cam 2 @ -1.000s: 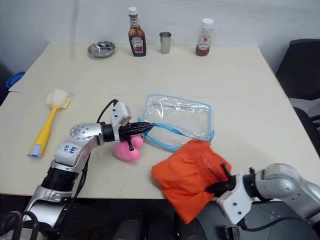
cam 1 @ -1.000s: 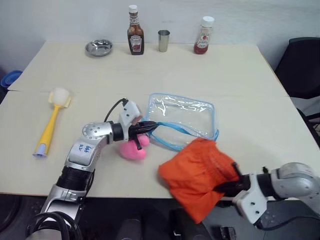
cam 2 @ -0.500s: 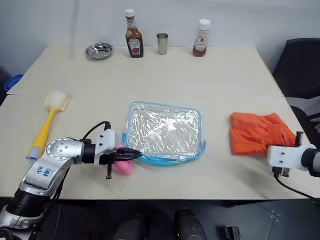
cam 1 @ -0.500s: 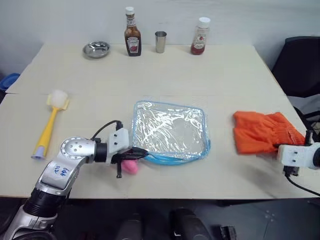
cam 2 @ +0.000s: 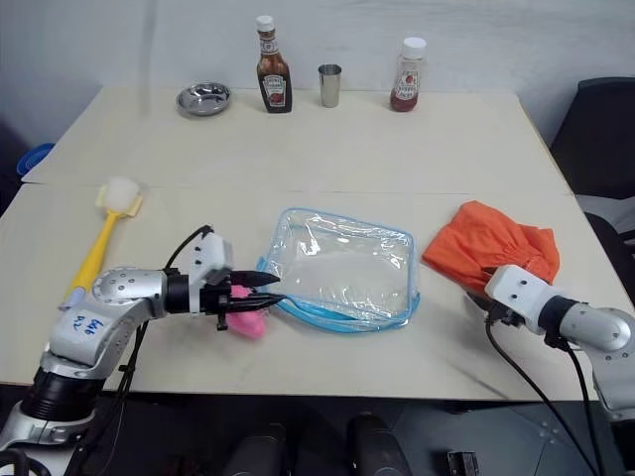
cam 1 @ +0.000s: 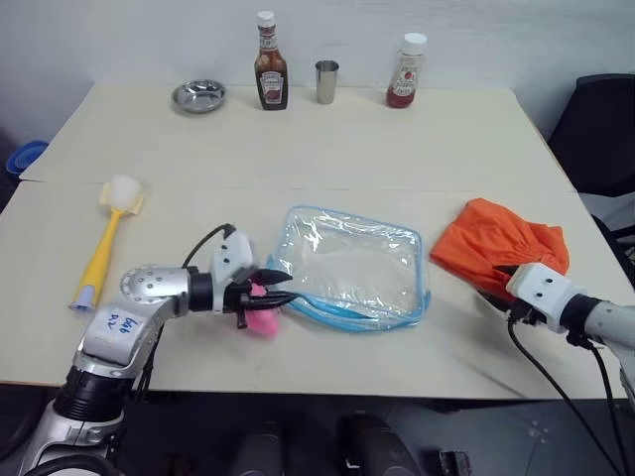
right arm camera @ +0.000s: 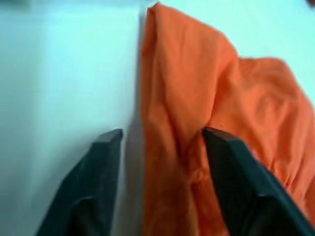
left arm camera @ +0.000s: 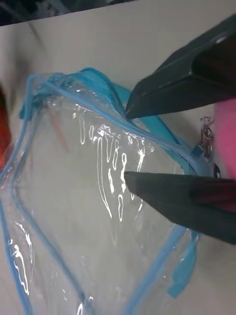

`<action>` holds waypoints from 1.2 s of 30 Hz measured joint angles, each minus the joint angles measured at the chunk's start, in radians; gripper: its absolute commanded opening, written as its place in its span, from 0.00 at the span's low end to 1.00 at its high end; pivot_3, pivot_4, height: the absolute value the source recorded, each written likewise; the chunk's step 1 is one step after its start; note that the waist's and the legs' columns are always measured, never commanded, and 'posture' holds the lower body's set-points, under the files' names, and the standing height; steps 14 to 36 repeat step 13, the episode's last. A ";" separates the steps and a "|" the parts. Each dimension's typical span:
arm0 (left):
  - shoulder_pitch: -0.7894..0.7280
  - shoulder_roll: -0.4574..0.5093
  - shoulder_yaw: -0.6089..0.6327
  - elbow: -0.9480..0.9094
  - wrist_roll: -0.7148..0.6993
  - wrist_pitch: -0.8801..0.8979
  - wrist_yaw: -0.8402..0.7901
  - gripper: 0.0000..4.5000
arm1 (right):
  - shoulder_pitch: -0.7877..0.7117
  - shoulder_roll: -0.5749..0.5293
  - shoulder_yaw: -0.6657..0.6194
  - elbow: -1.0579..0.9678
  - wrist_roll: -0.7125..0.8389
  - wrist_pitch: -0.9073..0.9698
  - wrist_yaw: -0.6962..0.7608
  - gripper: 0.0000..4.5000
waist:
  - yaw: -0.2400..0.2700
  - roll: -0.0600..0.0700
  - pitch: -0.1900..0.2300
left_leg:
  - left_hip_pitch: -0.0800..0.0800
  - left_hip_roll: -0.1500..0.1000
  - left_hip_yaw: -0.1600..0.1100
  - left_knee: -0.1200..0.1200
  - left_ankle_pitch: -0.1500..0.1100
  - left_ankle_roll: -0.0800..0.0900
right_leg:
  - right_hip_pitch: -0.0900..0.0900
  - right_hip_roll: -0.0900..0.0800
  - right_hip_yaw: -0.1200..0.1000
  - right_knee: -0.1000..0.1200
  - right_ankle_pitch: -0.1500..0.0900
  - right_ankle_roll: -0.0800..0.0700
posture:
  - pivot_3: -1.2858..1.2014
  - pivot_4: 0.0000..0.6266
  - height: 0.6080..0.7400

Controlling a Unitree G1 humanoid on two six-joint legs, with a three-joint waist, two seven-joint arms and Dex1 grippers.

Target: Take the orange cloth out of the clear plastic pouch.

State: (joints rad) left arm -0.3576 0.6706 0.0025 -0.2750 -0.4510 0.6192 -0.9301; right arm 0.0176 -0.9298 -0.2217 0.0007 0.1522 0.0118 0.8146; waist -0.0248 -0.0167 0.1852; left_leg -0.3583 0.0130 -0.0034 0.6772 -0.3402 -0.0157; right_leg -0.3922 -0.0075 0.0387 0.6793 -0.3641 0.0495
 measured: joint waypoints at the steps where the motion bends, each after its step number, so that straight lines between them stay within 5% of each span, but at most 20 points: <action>1: 0.000 -0.001 0.042 -0.004 -0.033 0.026 0.013 0.65 | 0.020 -0.002 -0.039 -0.035 0.051 0.053 0.025 0.86 | 0.000 0.000 0.000 | 0.000 0.000 0.000 0.000 0.000 0.000 | 0.000 0.000 0.000 0.000 0.000 0.000 | 0.52 0.24 1.00; 7: 0.007 0.123 0.333 0.001 -0.254 0.176 -0.007 0.65 | 0.161 -0.124 -0.347 -0.077 0.281 0.344 0.233 0.86 | -0.002 0.000 0.000 | 0.001 0.000 -0.001 -0.003 0.000 0.000 | 0.001 0.000 -0.001 -0.002 0.000 0.000 | 0.52 0.24 1.00; 13: 0.128 0.411 0.429 0.251 -0.157 -0.013 -0.259 0.65 | 0.218 -0.207 -0.531 0.119 0.323 0.462 0.393 0.86 | -0.005 -0.001 0.000 | 0.007 -0.001 0.002 -0.012 0.000 0.002 | 0.003 -0.001 0.001 -0.008 0.000 0.000 | 0.52 0.24 1.00; 36: 0.128 0.411 0.429 0.251 -0.157 -0.013 -0.259 0.65 | 0.218 -0.207 -0.531 0.119 0.323 0.462 0.393 0.86 | -0.005 -0.001 0.000 | 0.007 -0.001 0.002 -0.012 0.000 0.002 | 0.003 -0.001 0.001 -0.008 0.000 0.000 | 0.52 0.24 1.00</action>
